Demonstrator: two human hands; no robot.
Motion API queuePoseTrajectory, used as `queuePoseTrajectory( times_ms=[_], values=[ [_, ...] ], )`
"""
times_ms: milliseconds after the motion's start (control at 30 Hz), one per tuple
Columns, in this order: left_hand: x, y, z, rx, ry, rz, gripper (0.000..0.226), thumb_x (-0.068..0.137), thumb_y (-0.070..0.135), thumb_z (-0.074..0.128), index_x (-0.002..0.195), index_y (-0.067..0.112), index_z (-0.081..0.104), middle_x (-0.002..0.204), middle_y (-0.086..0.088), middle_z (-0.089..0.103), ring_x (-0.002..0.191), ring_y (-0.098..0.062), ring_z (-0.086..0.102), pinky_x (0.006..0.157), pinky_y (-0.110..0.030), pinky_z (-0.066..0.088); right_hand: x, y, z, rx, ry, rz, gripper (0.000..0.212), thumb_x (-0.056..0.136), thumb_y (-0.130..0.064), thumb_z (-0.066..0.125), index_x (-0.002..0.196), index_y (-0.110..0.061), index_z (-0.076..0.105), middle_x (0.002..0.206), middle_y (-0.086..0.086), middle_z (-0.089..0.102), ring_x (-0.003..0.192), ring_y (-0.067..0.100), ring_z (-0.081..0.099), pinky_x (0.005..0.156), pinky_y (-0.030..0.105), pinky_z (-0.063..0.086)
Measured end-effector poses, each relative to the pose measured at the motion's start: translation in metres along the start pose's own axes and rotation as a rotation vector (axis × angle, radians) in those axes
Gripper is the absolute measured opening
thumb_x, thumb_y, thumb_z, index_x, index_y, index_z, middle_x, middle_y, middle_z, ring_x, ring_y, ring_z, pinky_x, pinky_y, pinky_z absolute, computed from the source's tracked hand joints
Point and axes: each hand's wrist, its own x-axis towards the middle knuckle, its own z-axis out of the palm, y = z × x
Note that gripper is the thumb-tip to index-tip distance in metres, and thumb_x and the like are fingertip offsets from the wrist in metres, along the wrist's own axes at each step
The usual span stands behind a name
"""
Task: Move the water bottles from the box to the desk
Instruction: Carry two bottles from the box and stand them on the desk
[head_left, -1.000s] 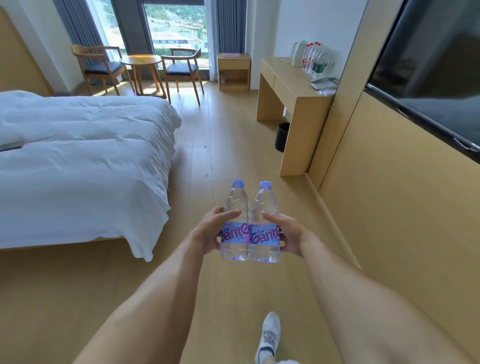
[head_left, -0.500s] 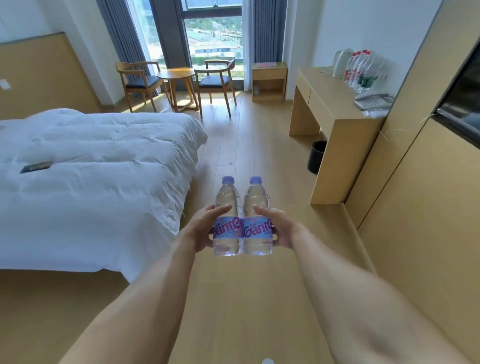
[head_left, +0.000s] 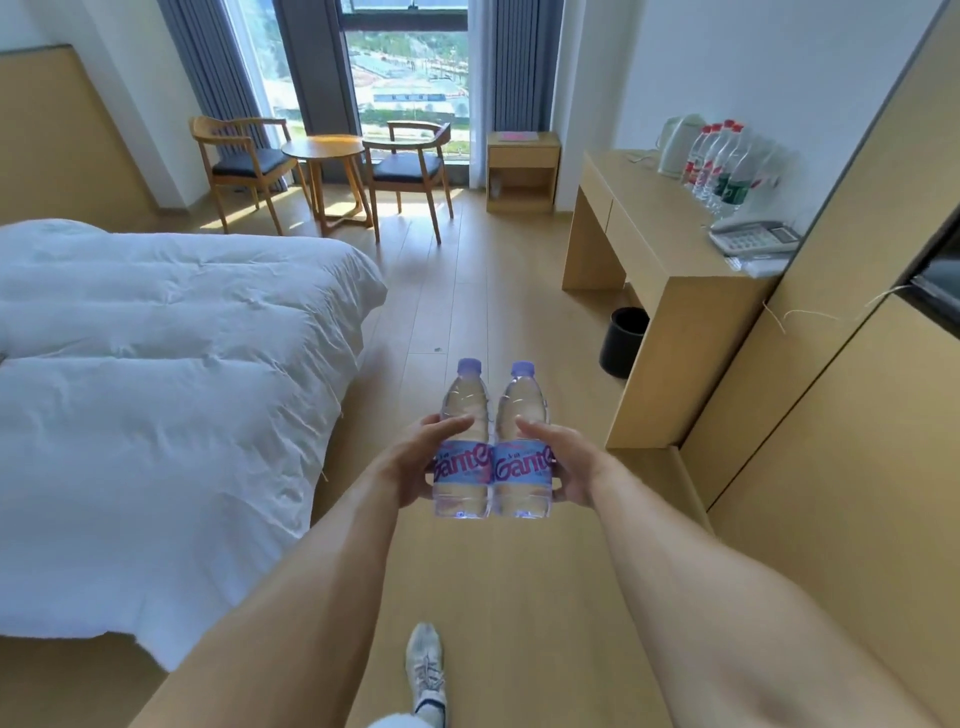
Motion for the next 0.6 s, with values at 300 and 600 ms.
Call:
queuePoseTrajectory(
  times_ms=[300,600],
  values=[
    [0.156,0.090,-0.022,0.055,-0.103,-0.008,0.042,0.088,0.039,0.073,0.123,0.021,0.058,0.106,-0.012,0.067,0.095,-0.029,0.066,0.089,-0.057,0.057,0.126,-0.095,-0.023,0.006,0.145,-0.005,0.053,0.085,-0.052,0.071,0.125,-0.019,0.060,0.103,0.010,0.073,0.105,0.027,0.070,0.099,0.050,0.052],
    [0.288,0.183,-0.049,0.129,-0.144,0.005,0.039,0.088,0.037,0.074,0.118,0.019,0.059,0.102,-0.012,0.069,0.091,-0.029,0.067,0.091,-0.061,0.054,0.230,-0.185,-0.025,0.093,0.206,-0.009,0.038,0.087,-0.051,0.069,0.111,-0.023,0.058,0.108,0.013,0.072,0.109,0.029,0.068,0.102,0.052,0.050]
  ],
)
